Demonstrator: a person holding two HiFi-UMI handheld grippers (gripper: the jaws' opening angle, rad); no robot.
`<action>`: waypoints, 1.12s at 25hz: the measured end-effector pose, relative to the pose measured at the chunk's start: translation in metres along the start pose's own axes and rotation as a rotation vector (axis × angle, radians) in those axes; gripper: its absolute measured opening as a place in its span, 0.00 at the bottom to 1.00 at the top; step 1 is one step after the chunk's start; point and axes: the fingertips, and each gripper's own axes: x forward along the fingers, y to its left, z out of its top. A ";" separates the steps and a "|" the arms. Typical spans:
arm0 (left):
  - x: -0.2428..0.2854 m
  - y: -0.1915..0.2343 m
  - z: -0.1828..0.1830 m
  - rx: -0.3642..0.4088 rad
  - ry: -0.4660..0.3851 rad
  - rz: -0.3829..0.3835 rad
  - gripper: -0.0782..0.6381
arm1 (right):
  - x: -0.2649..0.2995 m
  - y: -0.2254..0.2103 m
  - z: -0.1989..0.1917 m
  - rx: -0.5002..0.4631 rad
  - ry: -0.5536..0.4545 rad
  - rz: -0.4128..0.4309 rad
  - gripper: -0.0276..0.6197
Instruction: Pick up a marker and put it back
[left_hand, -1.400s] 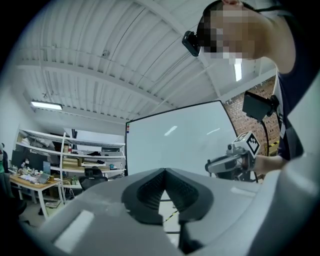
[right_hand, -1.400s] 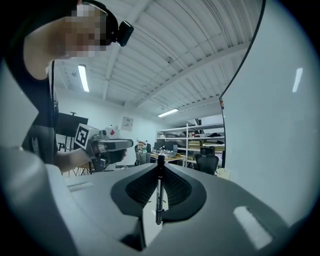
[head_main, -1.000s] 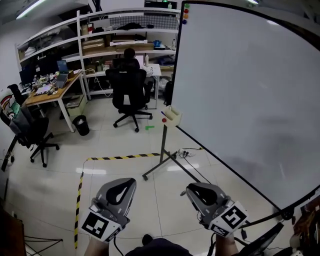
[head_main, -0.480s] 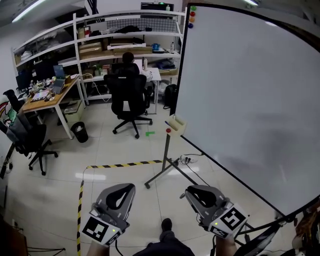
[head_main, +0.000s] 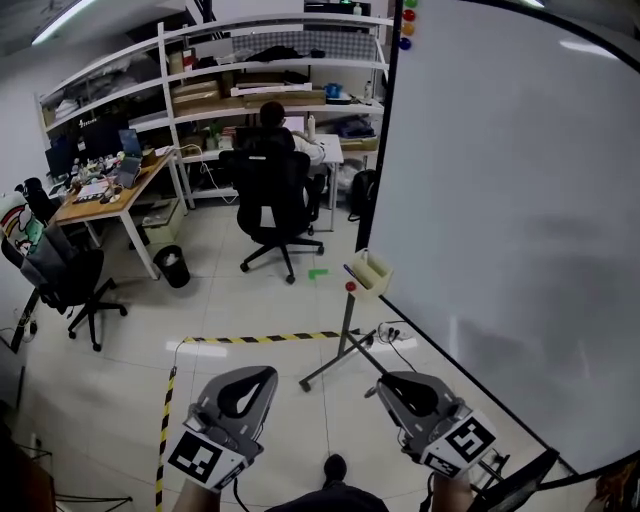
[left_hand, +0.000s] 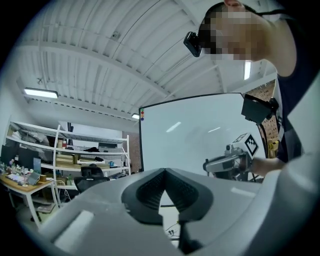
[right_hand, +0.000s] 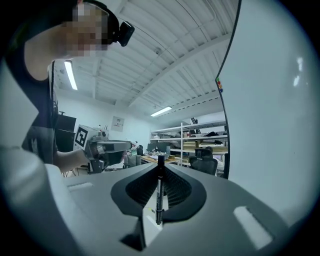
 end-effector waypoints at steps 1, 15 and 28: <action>0.012 0.005 0.000 -0.009 -0.001 0.011 0.11 | 0.005 -0.012 -0.001 0.005 0.002 0.005 0.09; 0.107 0.055 -0.011 0.023 0.048 0.087 0.11 | 0.060 -0.121 -0.003 0.040 0.006 0.078 0.09; 0.160 0.129 -0.046 -0.033 -0.002 0.059 0.11 | 0.124 -0.177 -0.018 -0.007 0.038 0.016 0.09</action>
